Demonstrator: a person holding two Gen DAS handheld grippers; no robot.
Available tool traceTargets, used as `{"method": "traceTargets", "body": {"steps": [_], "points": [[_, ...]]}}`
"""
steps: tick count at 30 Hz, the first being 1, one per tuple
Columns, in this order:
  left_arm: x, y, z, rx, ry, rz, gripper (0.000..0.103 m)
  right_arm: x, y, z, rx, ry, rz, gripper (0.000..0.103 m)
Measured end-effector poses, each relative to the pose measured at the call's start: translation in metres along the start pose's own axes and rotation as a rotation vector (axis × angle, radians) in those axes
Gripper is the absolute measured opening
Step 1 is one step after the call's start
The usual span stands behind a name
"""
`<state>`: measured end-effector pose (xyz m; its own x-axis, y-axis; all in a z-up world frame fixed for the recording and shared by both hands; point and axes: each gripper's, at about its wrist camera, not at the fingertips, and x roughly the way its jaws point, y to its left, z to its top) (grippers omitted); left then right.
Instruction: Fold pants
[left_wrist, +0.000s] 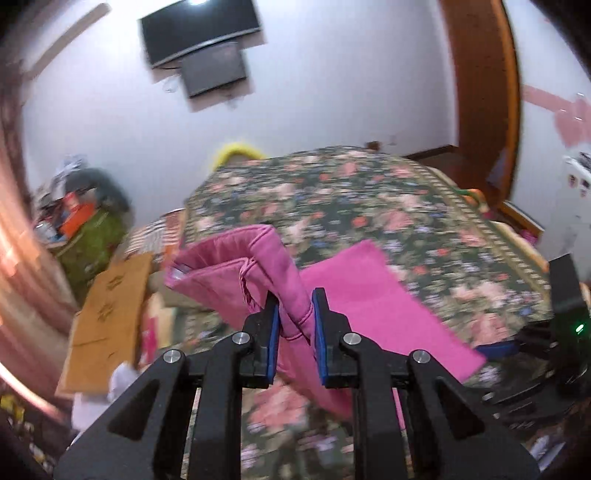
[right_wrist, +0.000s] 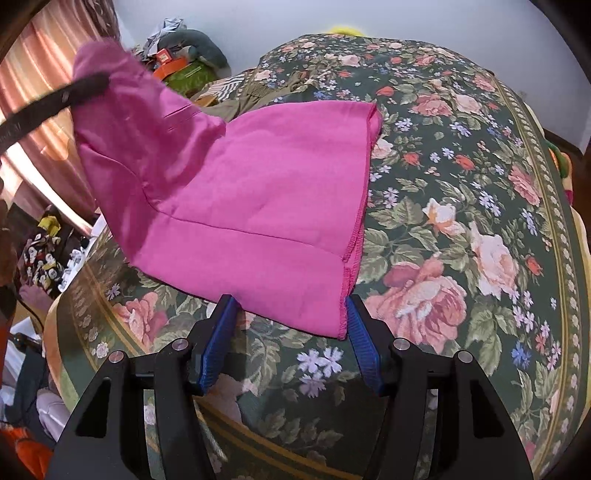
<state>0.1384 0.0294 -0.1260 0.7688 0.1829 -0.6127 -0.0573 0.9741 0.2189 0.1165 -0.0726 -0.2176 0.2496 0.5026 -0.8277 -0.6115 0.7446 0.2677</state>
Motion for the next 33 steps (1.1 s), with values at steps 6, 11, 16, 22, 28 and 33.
{"method": "traceTargets", "body": {"steps": [6, 11, 16, 22, 28, 33], "points": [[0.022, -0.041, 0.017, 0.013, 0.067, -0.161, 0.016, -0.024, -0.023, -0.005, 0.059, -0.041, -0.014, 0.056], [0.065, -0.059, 0.012, -0.052, 0.253, -0.312, 0.015, -0.039, -0.043, -0.014, 0.104, -0.072, -0.050, 0.056], [0.100, -0.058, -0.006, -0.187, 0.414, -0.455, 0.015, -0.041, -0.059, -0.022, 0.160, -0.081, -0.053, 0.056], [0.095, -0.059, -0.004, -0.150, 0.458, -0.451, 0.044, -0.035, -0.055, -0.021, 0.144, -0.066, -0.050, 0.056], [0.074, -0.038, 0.001, -0.141, 0.367, -0.399, 0.069, -0.037, -0.041, -0.008, 0.127, -0.089, -0.035, 0.056], [0.068, -0.007, -0.001, -0.124, 0.326, -0.300, 0.070, -0.036, -0.027, 0.010, 0.107, -0.108, -0.031, 0.056]]}}
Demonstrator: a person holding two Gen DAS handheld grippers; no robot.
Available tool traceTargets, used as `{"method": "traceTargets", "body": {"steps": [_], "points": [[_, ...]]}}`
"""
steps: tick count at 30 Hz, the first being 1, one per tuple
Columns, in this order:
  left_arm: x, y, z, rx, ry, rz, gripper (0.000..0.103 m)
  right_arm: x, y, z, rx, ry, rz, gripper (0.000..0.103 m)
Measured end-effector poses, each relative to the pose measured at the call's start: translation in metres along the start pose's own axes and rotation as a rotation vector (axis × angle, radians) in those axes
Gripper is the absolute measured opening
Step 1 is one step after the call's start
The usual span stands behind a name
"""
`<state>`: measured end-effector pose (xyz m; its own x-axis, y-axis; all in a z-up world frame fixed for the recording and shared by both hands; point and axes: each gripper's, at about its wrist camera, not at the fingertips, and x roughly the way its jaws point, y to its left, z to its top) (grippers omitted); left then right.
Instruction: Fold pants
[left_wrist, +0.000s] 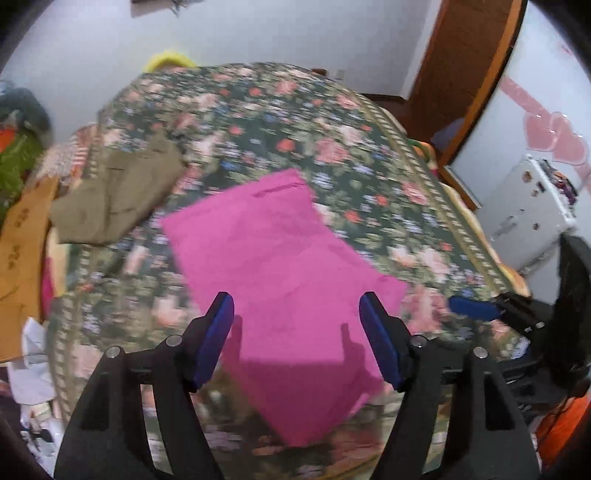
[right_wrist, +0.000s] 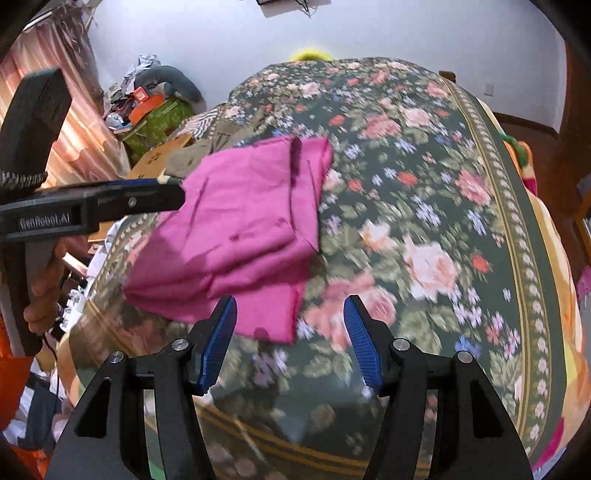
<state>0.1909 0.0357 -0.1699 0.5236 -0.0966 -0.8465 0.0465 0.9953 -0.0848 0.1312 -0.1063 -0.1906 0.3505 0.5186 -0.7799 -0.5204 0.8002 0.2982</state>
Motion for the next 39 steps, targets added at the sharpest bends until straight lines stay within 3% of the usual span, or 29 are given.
{"method": "traceTargets", "body": {"steps": [2, 6, 10, 15, 17, 21, 25, 28, 33, 36, 39], "points": [[-0.001, 0.017, 0.000, -0.005, -0.011, 0.054, 0.071, 0.006, 0.005, 0.008, 0.003, -0.004, 0.002, 0.056], [0.005, 0.052, 0.008, -0.027, -0.006, 0.119, 0.071, 0.017, 0.013, 0.023, 0.008, -0.020, -0.004, 0.067], [0.018, 0.082, 0.025, -0.046, -0.011, 0.182, 0.071, 0.031, 0.016, 0.033, 0.009, -0.014, -0.015, 0.067], [0.046, 0.107, 0.055, -0.061, 0.004, 0.213, 0.071, 0.061, 0.010, 0.036, -0.010, 0.074, -0.006, 0.067], [0.063, 0.111, 0.068, -0.033, 0.015, 0.232, 0.071, 0.071, 0.006, 0.035, -0.021, 0.130, 0.024, 0.067], [0.101, 0.112, 0.078, 0.021, 0.076, 0.237, 0.071, 0.073, -0.001, 0.038, -0.087, 0.153, 0.062, 0.067], [0.133, 0.114, 0.061, 0.026, 0.129, 0.238, 0.073, 0.074, -0.011, 0.043, -0.194, 0.136, 0.008, 0.064], [0.126, 0.121, 0.046, -0.034, 0.104, 0.212, 0.083, 0.080, -0.029, 0.053, -0.203, 0.131, -0.037, 0.064], [0.109, 0.116, 0.015, -0.076, 0.132, 0.110, 0.083, 0.081, -0.057, 0.078, -0.171, 0.111, -0.186, 0.065], [0.093, 0.091, -0.001, -0.027, 0.106, 0.153, 0.083, 0.074, -0.059, 0.088, -0.155, 0.089, -0.289, 0.065], [0.087, 0.081, -0.006, -0.065, 0.128, 0.122, 0.083, 0.054, -0.055, 0.087, -0.114, 0.065, -0.235, 0.065]]}}
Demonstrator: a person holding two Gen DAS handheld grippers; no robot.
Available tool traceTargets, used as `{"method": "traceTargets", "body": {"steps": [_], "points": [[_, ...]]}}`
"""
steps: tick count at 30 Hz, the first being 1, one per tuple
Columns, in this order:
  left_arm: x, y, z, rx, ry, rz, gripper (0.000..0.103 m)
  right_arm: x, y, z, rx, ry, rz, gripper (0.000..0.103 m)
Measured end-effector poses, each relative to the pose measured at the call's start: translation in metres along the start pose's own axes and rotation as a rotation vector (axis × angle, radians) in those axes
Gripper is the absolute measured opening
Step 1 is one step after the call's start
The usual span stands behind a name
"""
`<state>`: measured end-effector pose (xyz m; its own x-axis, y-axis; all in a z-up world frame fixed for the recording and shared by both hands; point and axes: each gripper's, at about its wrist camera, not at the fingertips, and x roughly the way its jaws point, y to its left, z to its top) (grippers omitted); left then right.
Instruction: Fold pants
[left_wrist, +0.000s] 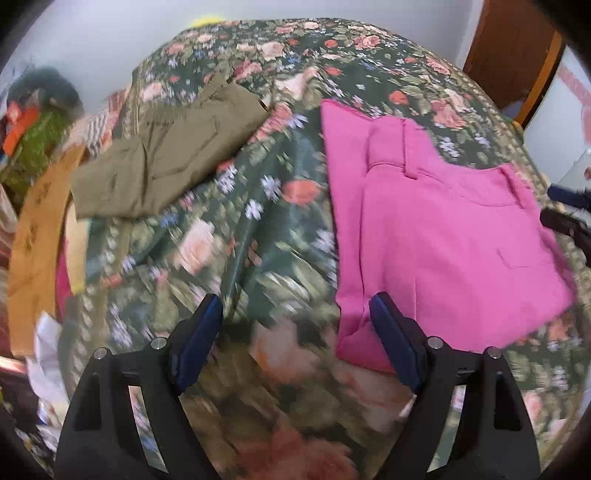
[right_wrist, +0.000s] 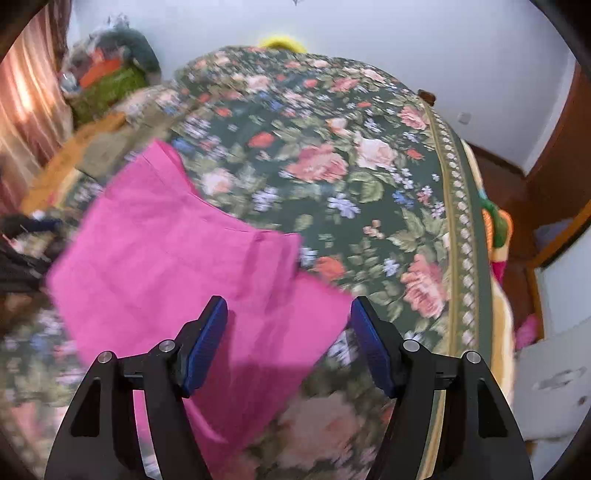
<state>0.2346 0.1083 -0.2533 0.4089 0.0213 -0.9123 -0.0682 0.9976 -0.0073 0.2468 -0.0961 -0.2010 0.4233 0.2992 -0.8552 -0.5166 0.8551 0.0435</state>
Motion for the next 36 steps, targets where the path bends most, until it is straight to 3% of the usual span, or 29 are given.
{"method": "traceTargets", "body": {"steps": [4, 10, 13, 15, 16, 18, 22, 28, 30, 32, 34, 36], "points": [[-0.007, -0.013, -0.009, -0.016, 0.014, -0.047, 0.083, -0.022, 0.010, -0.014, 0.000, -0.022, 0.050, 0.065], [-0.024, -0.026, -0.026, 0.051, -0.063, 0.044, 0.083, -0.004, 0.007, -0.045, 0.031, 0.036, 0.037, 0.065], [-0.028, -0.019, -0.029, 0.047, -0.072, 0.074, 0.083, -0.004, -0.009, -0.059, 0.108, 0.030, 0.093, 0.065], [-0.031, -0.011, -0.029, 0.019, -0.066, 0.106, 0.082, -0.010, -0.012, -0.061, 0.122, 0.016, 0.083, 0.065], [-0.032, -0.007, -0.027, 0.005, -0.061, 0.123, 0.078, -0.014, -0.012, -0.062, 0.114, 0.010, 0.071, 0.064], [-0.038, -0.001, -0.023, -0.003, -0.057, 0.132, 0.072, -0.019, -0.011, -0.062, 0.099, 0.010, 0.079, 0.048], [-0.062, -0.003, 0.000, -0.007, -0.130, 0.036, 0.072, -0.034, -0.012, -0.051, 0.091, -0.044, 0.089, 0.045], [-0.066, -0.044, 0.041, 0.120, -0.184, -0.073, 0.072, -0.028, -0.018, -0.016, 0.094, -0.105, 0.094, 0.045], [-0.055, -0.057, 0.050, 0.141, -0.178, -0.095, 0.064, -0.016, -0.019, -0.003, 0.090, -0.098, 0.095, 0.045], [-0.037, -0.069, 0.058, 0.148, -0.147, -0.110, 0.033, -0.005, -0.019, 0.003, 0.089, -0.100, 0.091, 0.045], [-0.017, -0.075, 0.062, 0.151, -0.099, -0.131, 0.022, 0.007, -0.020, 0.008, 0.089, -0.091, 0.099, 0.044], [0.001, -0.075, 0.065, 0.135, -0.074, -0.114, 0.022, 0.019, -0.020, 0.011, 0.088, -0.070, 0.110, 0.017]]}}
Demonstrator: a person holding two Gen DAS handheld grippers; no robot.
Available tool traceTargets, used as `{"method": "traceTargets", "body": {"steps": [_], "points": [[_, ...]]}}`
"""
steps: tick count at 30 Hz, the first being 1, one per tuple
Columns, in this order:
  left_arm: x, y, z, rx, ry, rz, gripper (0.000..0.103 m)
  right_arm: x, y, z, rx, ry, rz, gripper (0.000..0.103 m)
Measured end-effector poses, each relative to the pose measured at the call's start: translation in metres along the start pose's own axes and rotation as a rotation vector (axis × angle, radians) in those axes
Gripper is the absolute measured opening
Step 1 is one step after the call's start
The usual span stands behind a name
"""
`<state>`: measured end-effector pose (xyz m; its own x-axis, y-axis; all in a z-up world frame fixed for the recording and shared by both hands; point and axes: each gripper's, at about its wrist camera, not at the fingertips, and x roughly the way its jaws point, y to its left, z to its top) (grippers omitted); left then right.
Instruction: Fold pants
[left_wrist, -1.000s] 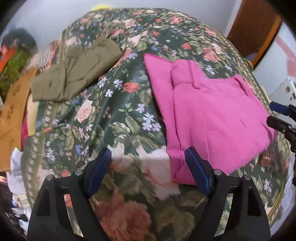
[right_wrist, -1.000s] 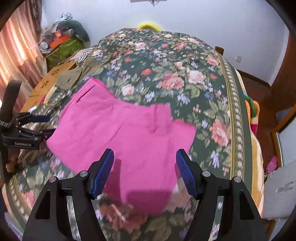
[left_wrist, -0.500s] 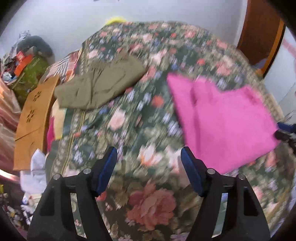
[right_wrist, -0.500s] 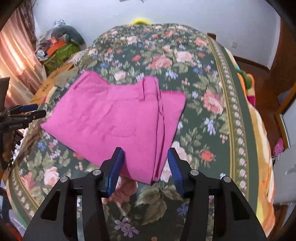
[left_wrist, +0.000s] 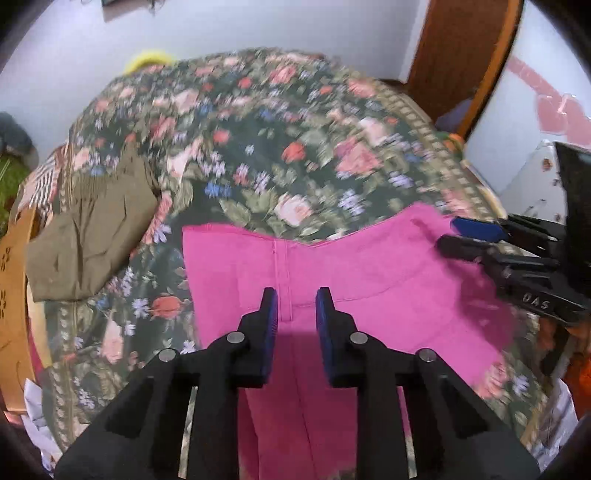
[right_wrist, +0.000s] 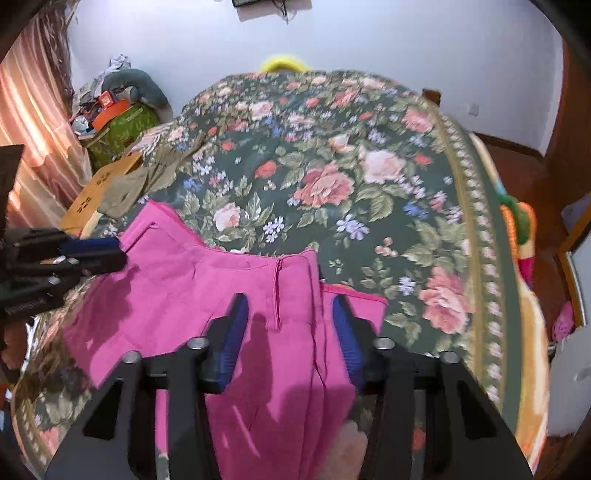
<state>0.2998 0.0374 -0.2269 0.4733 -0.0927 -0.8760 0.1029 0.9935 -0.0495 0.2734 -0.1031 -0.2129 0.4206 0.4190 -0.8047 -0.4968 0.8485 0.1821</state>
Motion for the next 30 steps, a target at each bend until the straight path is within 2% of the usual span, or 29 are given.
{"method": "traceTargets", "body": {"steps": [2, 4, 7, 11, 16, 18, 19, 20, 21, 22, 27, 30], "points": [[0.017, 0.008, -0.001, -0.016, 0.016, 0.016, 0.020, 0.011, 0.000, -0.001, -0.019, 0.017, -0.018, 0.017], [0.027, 0.014, -0.002, -0.038, 0.018, 0.002, 0.020, 0.014, -0.002, -0.005, -0.041, 0.011, -0.025, 0.015], [0.030, 0.015, 0.000, -0.048, 0.017, -0.004, 0.020, 0.017, -0.009, -0.007, -0.027, 0.017, -0.014, 0.015], [0.017, 0.013, 0.000, -0.025, 0.016, -0.013, 0.020, 0.005, -0.004, -0.003, -0.039, 0.031, -0.029, 0.016], [-0.022, 0.033, -0.007, -0.072, -0.034, -0.060, 0.022, -0.027, -0.003, -0.004, -0.027, 0.004, -0.013, 0.017], [-0.030, 0.041, -0.011, -0.088, -0.041, -0.050, 0.026, -0.038, -0.003, -0.007, -0.018, -0.006, -0.011, 0.024], [-0.033, 0.046, -0.014, -0.098, -0.037, -0.048, 0.034, -0.044, -0.003, -0.009, -0.015, -0.012, -0.012, 0.027], [-0.035, 0.050, -0.018, -0.105, -0.033, -0.047, 0.043, -0.049, -0.003, -0.012, -0.012, -0.020, -0.015, 0.035], [-0.036, 0.053, -0.022, -0.114, -0.029, -0.046, 0.047, -0.052, -0.003, -0.015, -0.008, -0.025, -0.022, 0.041], [-0.036, 0.057, -0.028, -0.123, -0.022, -0.048, 0.054, -0.054, -0.004, -0.016, -0.002, -0.026, -0.030, 0.043], [-0.025, 0.062, -0.054, -0.167, 0.036, -0.118, 0.055, -0.048, -0.006, -0.038, 0.059, 0.019, -0.041, 0.050], [-0.020, 0.059, -0.057, -0.165, 0.042, -0.121, 0.055, -0.035, -0.010, -0.051, 0.098, 0.060, -0.027, 0.050]]}}
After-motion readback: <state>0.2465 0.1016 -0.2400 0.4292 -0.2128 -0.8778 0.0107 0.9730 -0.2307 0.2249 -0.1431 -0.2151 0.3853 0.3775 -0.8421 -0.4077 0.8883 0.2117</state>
